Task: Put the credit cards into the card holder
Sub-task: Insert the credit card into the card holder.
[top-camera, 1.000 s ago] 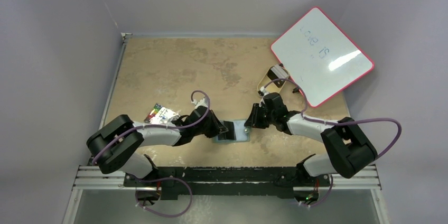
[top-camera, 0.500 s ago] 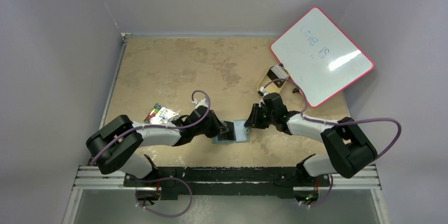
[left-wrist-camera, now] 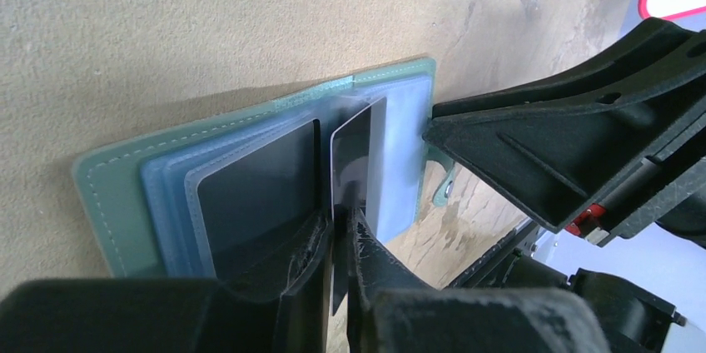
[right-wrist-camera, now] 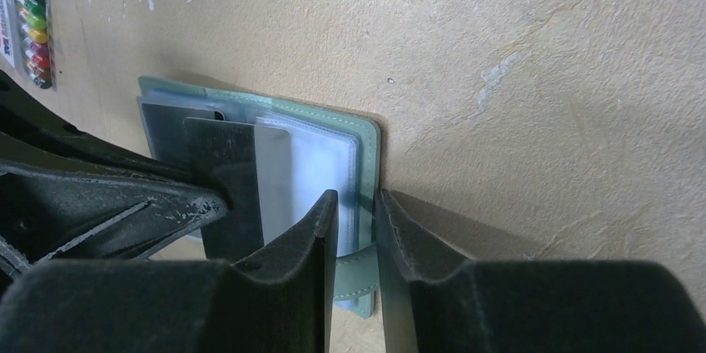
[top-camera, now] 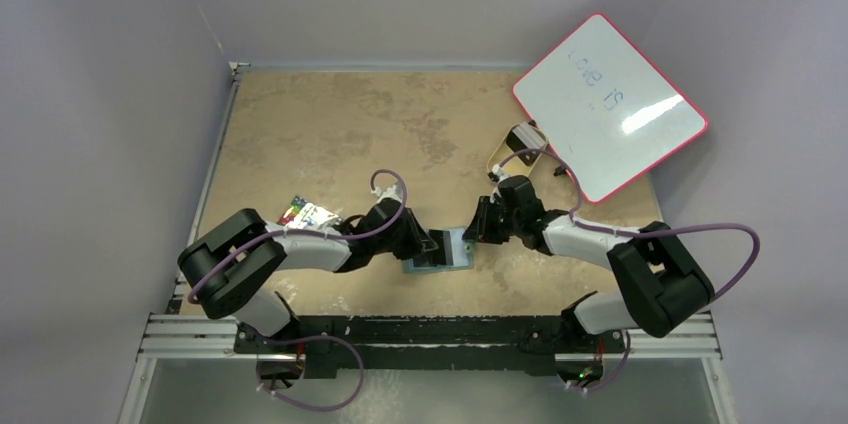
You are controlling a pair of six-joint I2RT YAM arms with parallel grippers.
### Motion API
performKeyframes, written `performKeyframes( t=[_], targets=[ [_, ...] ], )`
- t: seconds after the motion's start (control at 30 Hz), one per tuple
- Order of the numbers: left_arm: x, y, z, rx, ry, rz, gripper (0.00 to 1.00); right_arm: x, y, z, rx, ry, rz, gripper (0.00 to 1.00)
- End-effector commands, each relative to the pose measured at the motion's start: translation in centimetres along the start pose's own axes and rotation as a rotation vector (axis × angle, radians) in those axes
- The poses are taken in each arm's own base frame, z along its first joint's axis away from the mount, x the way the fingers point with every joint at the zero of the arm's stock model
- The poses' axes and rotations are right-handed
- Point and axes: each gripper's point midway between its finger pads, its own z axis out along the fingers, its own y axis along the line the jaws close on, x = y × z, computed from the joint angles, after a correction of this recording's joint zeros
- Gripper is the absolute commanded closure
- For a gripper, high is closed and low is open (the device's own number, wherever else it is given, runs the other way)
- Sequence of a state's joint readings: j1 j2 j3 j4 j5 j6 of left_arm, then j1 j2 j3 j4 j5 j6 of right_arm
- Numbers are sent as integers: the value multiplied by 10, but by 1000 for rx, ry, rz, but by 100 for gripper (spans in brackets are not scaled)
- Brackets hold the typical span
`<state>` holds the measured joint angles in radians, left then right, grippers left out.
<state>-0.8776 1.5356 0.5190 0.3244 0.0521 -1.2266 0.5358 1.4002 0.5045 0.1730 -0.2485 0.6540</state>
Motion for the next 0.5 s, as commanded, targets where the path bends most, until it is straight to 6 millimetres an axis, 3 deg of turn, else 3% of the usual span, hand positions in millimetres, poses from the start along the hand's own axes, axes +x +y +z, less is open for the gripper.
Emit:
performKeyframes(
  t=[0.0,0.17,0.47],
  targets=[
    [-1,-1,2,-29,2,61,86,-7,4,-4,8,-11,-23,73],
    [-11,1,-4,-80,-38,89,70,-16,7,-16,30,-36,-37,69],
    [-15,0,-5,-98,-55,104,62,-10,13,-21,-14,-30,-30,66]
  ],
)
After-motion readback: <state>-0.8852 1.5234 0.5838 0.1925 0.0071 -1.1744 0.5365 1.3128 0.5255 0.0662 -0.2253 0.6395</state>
